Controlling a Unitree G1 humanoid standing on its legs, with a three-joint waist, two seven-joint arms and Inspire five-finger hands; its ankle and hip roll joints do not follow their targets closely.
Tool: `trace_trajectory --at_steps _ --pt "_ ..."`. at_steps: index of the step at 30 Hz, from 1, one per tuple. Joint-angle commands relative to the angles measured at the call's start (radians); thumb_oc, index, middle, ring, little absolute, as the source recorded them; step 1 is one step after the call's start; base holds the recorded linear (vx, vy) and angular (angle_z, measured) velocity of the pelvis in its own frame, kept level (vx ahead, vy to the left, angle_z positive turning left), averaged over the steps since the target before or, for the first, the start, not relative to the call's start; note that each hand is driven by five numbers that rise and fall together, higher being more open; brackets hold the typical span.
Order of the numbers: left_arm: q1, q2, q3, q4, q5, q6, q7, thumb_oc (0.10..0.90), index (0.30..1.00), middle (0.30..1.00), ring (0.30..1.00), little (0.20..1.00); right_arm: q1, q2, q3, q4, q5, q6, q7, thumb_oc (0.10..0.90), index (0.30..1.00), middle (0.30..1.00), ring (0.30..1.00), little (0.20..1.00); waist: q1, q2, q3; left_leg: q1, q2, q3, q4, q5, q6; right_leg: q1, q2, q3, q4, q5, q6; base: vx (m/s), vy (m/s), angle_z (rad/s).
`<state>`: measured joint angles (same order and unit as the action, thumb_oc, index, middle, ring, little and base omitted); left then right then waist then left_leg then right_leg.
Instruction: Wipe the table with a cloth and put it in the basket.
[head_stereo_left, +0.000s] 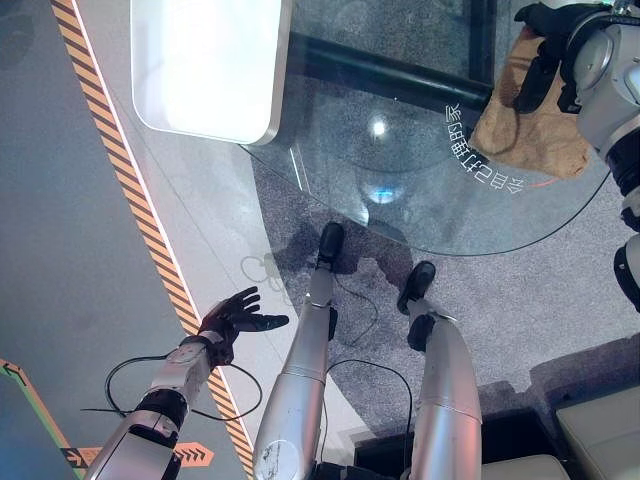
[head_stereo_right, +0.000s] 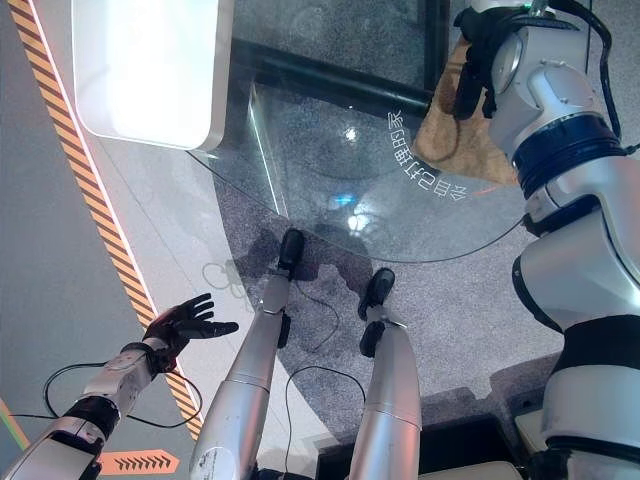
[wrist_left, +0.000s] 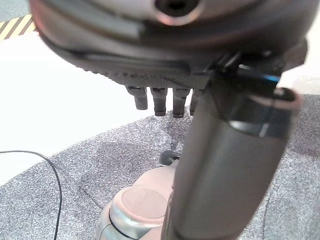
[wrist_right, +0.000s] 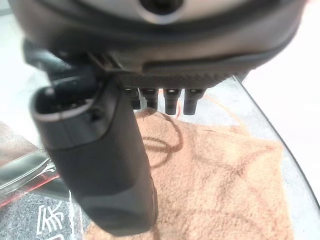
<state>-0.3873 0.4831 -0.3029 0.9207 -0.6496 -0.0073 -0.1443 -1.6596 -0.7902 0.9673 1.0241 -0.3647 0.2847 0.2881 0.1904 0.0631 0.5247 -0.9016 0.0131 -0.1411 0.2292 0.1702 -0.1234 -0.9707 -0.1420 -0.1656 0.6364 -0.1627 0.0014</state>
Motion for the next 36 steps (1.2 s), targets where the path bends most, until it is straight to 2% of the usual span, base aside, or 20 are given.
trace_trajectory --at_steps 1,36 --pt "0.083 0.057 0.012 0.014 0.006 0.007 -0.011 0.800 0.900 0.900 0.900 0.900 0.052 -0.055 0.101 0.039 -0.011 -0.001 0.111 0.100 0.300 0.300 0.300 0.200 -0.010 0.015 -0.005 0.013 -0.094 0.090 0.095 -0.116 0.112 0.055 0.062 -0.041 -0.244 0.169 0.016 0.00 0.000 0.00" --pt "0.077 0.066 0.019 0.012 0.009 0.015 -0.018 0.800 0.900 0.900 0.900 0.900 0.049 -0.054 0.102 0.030 -0.017 0.001 0.119 0.100 0.300 0.300 0.300 0.200 -0.011 0.014 -0.005 0.010 -0.092 0.090 0.092 -0.112 0.111 0.054 0.064 -0.041 -0.245 0.172 0.015 0.00 0.000 0.00"
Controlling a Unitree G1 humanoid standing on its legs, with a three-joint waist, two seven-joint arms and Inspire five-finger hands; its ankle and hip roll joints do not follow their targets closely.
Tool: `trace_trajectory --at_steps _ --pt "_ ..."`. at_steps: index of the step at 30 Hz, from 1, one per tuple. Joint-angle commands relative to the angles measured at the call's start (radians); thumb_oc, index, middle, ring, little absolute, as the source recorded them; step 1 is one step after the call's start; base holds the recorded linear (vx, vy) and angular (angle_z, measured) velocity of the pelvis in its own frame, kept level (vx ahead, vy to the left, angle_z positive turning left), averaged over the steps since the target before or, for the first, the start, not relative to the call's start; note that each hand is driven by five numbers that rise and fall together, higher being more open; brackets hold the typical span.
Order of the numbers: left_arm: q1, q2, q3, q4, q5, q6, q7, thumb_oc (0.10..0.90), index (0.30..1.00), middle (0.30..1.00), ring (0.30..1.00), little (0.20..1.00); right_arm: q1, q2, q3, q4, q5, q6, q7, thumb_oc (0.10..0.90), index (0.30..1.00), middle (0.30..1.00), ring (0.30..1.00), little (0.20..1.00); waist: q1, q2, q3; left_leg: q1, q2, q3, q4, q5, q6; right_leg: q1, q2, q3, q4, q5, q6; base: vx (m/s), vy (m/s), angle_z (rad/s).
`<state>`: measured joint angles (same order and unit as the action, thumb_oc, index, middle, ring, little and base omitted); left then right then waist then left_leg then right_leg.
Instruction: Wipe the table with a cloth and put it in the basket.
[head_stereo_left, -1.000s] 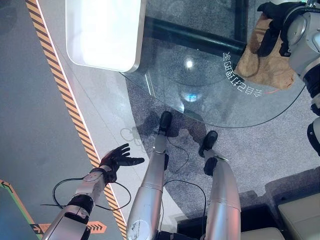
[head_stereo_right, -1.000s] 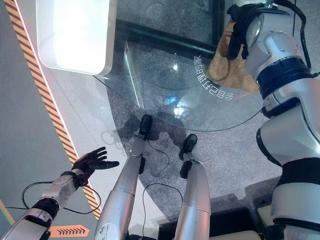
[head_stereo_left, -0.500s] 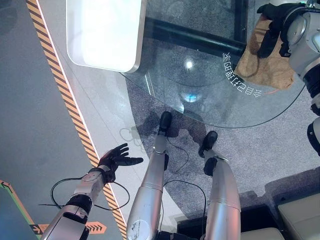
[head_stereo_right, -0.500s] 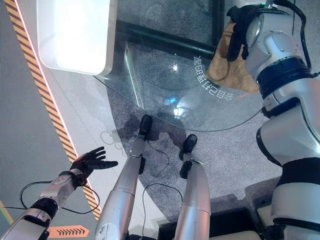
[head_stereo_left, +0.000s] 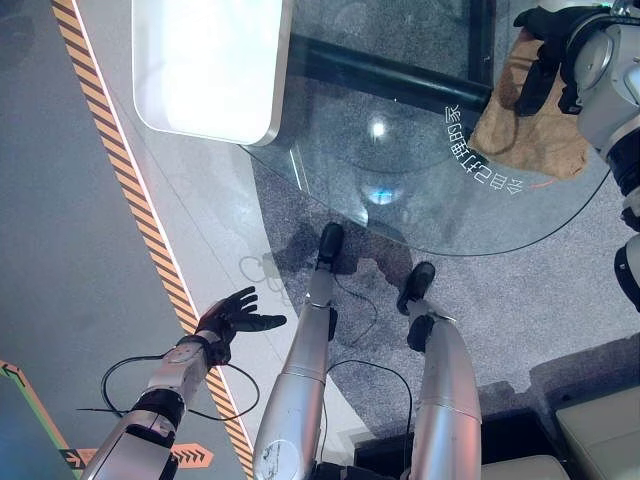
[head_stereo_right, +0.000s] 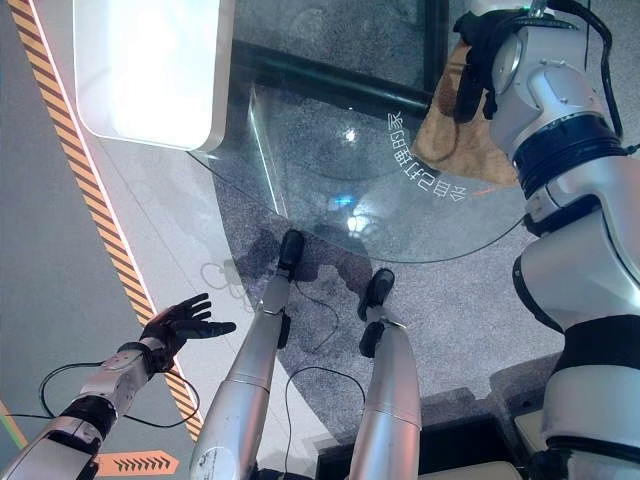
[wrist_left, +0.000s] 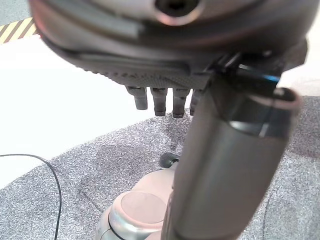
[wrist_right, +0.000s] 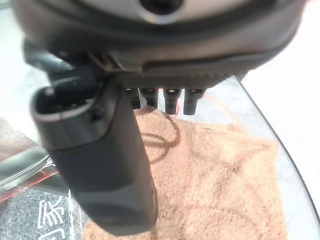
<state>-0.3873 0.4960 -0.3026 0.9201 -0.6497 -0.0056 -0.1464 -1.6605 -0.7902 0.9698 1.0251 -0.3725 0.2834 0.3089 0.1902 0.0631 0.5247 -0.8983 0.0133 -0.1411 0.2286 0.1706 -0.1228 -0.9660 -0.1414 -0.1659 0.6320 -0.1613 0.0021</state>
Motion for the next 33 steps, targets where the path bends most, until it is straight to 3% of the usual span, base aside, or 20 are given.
trace_trajectory --at_steps 1,33 --pt "0.077 0.052 0.016 0.014 0.007 0.012 -0.015 0.800 0.900 0.900 0.900 0.900 0.049 -0.054 0.101 0.028 -0.009 0.003 0.099 0.100 0.300 0.300 0.300 0.200 -0.011 0.014 -0.005 0.006 -0.092 0.090 0.093 -0.112 0.110 0.049 0.063 -0.041 -0.241 0.170 0.014 0.00 0.000 0.00" --pt "0.072 0.059 0.020 0.023 0.006 0.021 -0.035 0.800 0.900 0.900 0.900 0.900 0.055 -0.053 0.107 0.025 -0.004 0.007 0.116 0.100 0.300 0.300 0.300 0.200 -0.013 0.014 -0.005 0.012 -0.091 0.095 0.097 -0.114 0.111 0.053 0.066 -0.040 -0.236 0.166 0.012 0.00 0.000 0.00"
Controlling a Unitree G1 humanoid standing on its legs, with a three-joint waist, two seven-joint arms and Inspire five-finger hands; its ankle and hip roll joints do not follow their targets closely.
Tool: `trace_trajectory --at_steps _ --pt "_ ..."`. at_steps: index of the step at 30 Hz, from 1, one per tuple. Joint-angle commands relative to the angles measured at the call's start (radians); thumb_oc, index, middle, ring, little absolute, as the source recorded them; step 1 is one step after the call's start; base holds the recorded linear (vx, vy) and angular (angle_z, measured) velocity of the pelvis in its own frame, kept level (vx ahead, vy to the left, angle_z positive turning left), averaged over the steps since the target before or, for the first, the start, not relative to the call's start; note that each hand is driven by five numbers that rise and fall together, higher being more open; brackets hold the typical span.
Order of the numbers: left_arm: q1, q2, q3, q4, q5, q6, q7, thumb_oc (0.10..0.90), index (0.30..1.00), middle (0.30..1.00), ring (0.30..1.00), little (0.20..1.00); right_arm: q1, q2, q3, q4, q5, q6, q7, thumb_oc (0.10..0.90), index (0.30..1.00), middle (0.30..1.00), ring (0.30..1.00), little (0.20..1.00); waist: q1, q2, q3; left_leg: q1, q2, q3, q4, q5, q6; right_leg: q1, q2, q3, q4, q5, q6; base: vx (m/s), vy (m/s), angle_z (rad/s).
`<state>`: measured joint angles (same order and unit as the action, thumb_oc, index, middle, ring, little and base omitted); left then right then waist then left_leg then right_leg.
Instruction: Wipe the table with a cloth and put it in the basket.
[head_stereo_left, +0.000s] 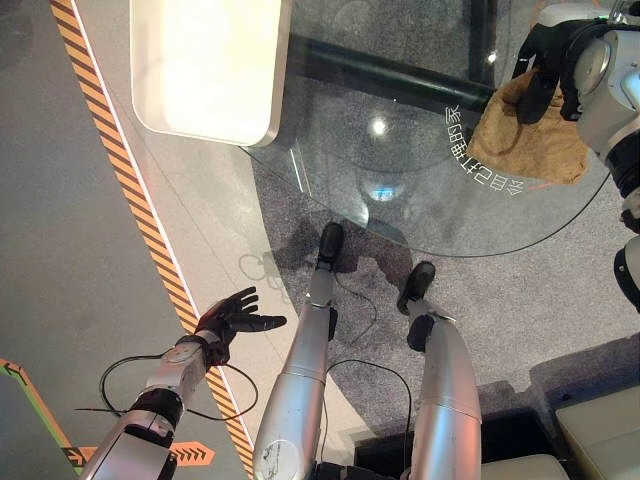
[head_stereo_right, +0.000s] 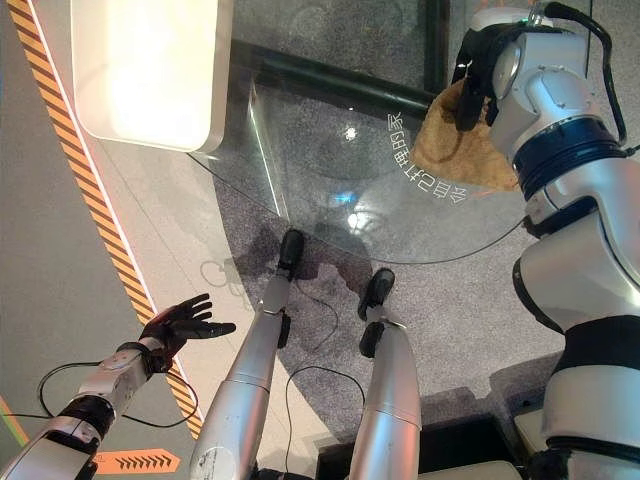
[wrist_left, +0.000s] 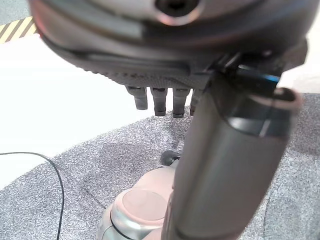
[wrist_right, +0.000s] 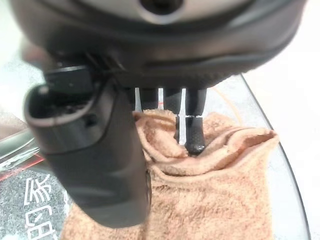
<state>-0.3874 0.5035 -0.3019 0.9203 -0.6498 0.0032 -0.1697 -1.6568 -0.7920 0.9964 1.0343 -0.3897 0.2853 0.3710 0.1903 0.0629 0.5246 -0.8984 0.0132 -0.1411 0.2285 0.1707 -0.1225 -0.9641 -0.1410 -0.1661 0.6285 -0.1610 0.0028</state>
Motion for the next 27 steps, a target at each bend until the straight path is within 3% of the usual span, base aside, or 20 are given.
trace_trajectory --at_steps 1,4,16,27 --pt "0.072 0.052 0.019 0.022 0.007 0.012 -0.012 0.800 0.900 0.900 0.900 0.900 0.053 -0.051 0.078 0.014 0.014 0.005 0.053 0.100 0.300 0.300 0.300 0.200 -0.013 0.013 -0.005 0.012 -0.091 0.094 0.096 -0.114 0.111 0.052 0.066 -0.040 -0.234 0.166 0.011 0.00 0.000 0.00" --pt "0.074 0.052 0.020 0.023 0.009 0.010 -0.014 0.800 0.900 0.900 0.900 0.900 0.052 -0.054 0.078 0.014 0.014 -0.002 0.051 0.100 0.300 0.300 0.300 0.200 -0.014 0.013 -0.005 0.016 -0.091 0.094 0.093 -0.113 0.112 0.053 0.066 -0.041 -0.235 0.167 0.010 0.00 0.000 0.00" --pt "0.077 0.031 0.001 0.016 -0.008 0.000 0.008 0.800 0.900 0.900 0.900 0.900 0.042 -0.037 0.032 -0.045 0.108 0.024 -0.224 0.100 0.300 0.300 0.300 0.200 -0.018 0.017 -0.005 0.016 -0.093 0.092 0.076 -0.106 0.111 0.054 0.073 -0.034 -0.250 0.174 0.015 0.00 0.000 0.00" --pt "0.074 0.001 -0.010 0.002 -0.014 -0.006 0.024 0.800 0.900 0.900 0.900 0.900 0.041 0.029 -0.031 -0.166 0.218 0.063 -0.381 0.100 0.300 0.300 0.300 0.200 -0.012 0.019 -0.005 0.012 -0.094 0.094 0.072 -0.108 0.108 0.058 0.071 -0.044 -0.259 0.168 0.016 0.00 0.020 -0.01"
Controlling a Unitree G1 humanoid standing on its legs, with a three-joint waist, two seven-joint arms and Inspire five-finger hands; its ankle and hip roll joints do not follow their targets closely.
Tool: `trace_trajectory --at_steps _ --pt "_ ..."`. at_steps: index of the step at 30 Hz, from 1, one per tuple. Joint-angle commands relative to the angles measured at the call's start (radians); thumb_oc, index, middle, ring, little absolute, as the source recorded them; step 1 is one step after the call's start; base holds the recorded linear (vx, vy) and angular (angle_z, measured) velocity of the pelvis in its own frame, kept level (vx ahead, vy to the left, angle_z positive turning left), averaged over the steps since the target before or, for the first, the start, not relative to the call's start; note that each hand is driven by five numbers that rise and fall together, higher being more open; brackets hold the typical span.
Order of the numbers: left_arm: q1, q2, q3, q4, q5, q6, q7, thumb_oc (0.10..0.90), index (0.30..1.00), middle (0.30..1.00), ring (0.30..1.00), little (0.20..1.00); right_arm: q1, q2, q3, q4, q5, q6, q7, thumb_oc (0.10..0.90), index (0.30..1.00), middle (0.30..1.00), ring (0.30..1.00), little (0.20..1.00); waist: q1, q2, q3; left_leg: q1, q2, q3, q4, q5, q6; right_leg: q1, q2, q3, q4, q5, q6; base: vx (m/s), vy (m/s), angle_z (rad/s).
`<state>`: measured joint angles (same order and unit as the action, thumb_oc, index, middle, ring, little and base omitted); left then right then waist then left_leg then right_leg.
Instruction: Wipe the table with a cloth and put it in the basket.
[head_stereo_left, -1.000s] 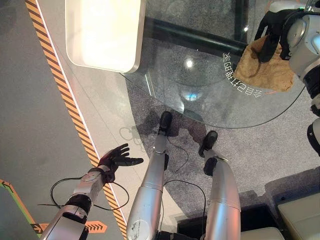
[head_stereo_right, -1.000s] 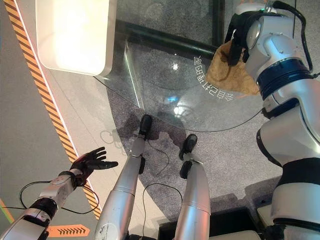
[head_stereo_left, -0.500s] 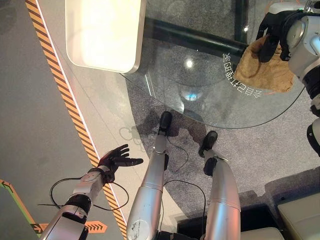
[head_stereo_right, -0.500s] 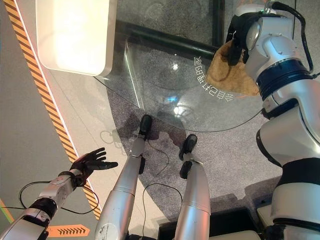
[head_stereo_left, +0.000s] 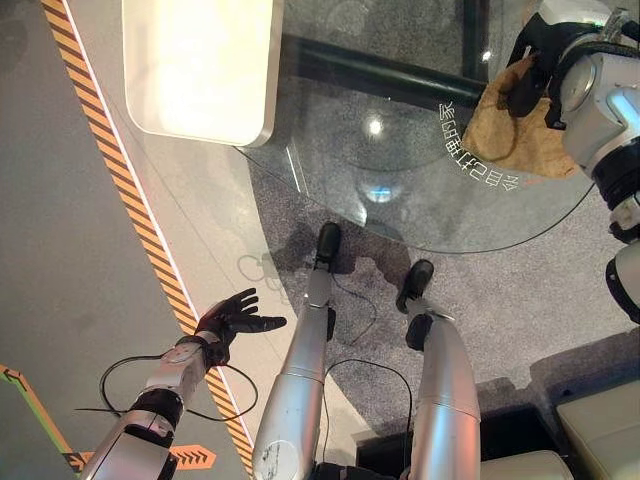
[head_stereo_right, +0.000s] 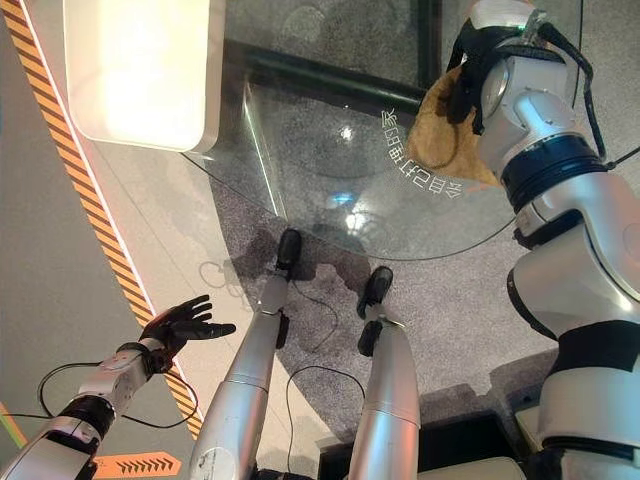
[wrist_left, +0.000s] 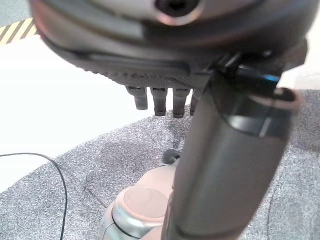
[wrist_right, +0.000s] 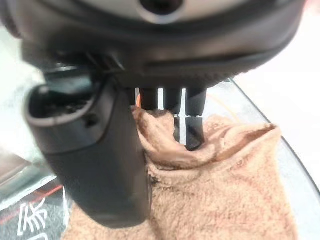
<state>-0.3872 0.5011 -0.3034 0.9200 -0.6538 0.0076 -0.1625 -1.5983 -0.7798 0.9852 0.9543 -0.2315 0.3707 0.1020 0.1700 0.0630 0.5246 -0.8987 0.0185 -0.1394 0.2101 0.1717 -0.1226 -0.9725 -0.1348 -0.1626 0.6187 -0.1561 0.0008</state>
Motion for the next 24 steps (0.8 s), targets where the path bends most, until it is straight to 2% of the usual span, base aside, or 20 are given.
trace_trajectory --at_steps 1,24 --pt "0.070 -0.001 -0.012 0.002 -0.011 -0.008 0.021 0.800 0.900 0.900 0.900 0.900 -0.019 0.026 -0.023 -0.094 0.063 -0.016 -0.121 0.100 0.300 0.300 0.300 0.200 0.009 0.020 -0.005 0.011 -0.100 0.093 0.090 -0.109 0.109 0.066 0.064 -0.049 -0.249 0.163 0.018 0.00 0.045 -0.03" --pt "0.087 -0.045 -0.024 -0.018 -0.012 -0.022 0.043 0.800 0.900 0.900 0.900 0.900 -0.049 0.168 -0.036 -0.245 0.045 0.000 -0.235 0.100 0.300 0.300 0.300 0.200 0.059 0.031 -0.005 0.016 -0.118 0.060 0.063 -0.091 0.113 0.082 0.058 -0.075 -0.248 0.147 0.019 0.01 0.021 0.00"
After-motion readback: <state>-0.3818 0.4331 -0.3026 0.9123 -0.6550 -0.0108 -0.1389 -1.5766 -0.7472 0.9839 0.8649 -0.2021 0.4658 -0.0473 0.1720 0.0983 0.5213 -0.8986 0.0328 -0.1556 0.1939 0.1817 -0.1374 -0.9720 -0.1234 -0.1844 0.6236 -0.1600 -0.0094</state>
